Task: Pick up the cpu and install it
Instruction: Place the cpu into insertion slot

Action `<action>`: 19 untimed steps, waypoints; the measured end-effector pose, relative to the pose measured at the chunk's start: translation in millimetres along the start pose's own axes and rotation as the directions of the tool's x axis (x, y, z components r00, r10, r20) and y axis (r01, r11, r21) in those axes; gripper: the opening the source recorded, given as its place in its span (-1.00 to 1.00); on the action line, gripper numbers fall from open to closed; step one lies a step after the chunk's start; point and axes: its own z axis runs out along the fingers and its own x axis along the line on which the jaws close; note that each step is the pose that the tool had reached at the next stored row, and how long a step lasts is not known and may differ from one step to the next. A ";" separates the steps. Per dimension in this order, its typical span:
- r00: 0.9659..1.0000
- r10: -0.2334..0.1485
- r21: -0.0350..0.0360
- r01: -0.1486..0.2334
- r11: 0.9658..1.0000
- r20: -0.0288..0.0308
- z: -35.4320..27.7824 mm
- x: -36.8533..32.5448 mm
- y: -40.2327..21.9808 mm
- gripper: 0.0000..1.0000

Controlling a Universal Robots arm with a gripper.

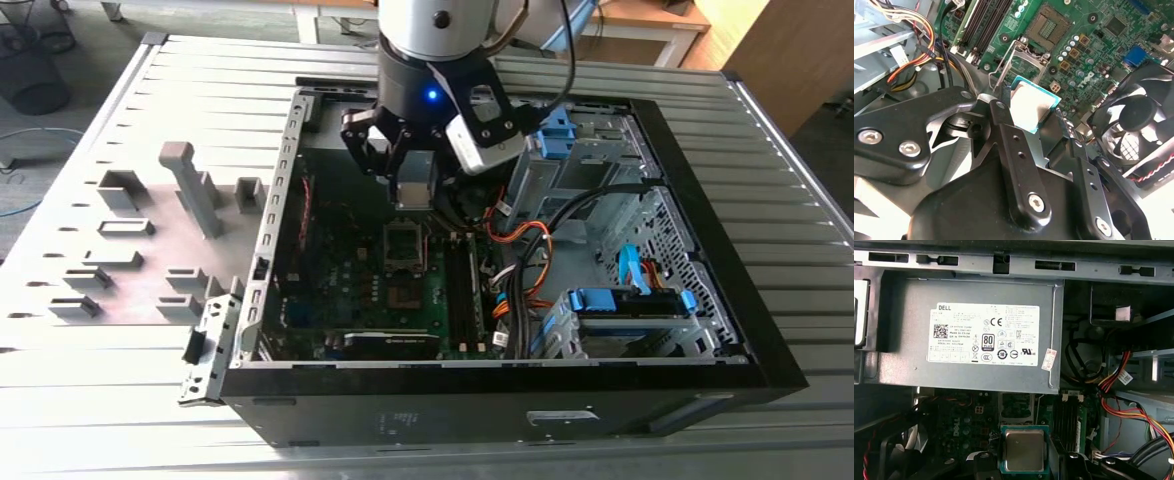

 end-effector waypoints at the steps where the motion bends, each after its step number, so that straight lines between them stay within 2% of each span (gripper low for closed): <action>1: 1.000 0.000 0.000 0.000 1.000 0.000 0.8 0.1 -0.1 -0.05; 19: 1.000 0.000 0.000 0.000 1.000 0.000 13.1 1.5 -11.8 -0.05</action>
